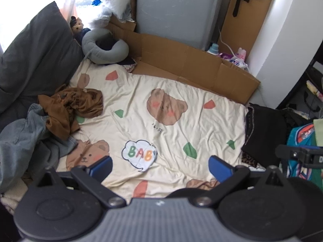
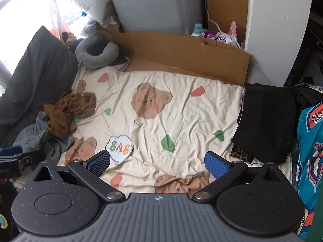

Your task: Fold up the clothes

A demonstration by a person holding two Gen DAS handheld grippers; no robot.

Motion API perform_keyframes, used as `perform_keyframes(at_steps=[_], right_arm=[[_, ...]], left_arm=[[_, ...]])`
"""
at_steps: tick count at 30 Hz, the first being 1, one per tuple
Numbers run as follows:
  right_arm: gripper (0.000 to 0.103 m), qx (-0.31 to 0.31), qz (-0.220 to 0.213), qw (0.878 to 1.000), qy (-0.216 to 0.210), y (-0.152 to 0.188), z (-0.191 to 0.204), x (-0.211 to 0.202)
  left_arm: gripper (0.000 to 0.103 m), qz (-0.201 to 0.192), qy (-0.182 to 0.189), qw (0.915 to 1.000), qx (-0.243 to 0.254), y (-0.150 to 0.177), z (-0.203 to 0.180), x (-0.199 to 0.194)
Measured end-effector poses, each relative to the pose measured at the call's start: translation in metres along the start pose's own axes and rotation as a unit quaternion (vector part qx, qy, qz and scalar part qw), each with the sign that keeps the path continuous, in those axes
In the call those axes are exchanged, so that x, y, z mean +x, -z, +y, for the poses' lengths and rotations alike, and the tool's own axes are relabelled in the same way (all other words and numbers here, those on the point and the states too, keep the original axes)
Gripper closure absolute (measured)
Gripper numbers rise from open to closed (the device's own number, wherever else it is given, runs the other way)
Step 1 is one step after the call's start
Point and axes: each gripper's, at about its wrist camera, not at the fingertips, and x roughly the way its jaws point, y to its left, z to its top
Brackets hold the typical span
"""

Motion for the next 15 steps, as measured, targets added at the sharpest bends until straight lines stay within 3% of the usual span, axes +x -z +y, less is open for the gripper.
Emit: perform_keyframes(at_steps=[15], right_arm=[[0.000, -0.008, -0.017, 1.000, -0.011, -0.025, 0.017, 0.010]], left_arm=[[0.001, -0.006, -0.022, 0.9997, -0.005, -0.020, 0.031, 0.005]])
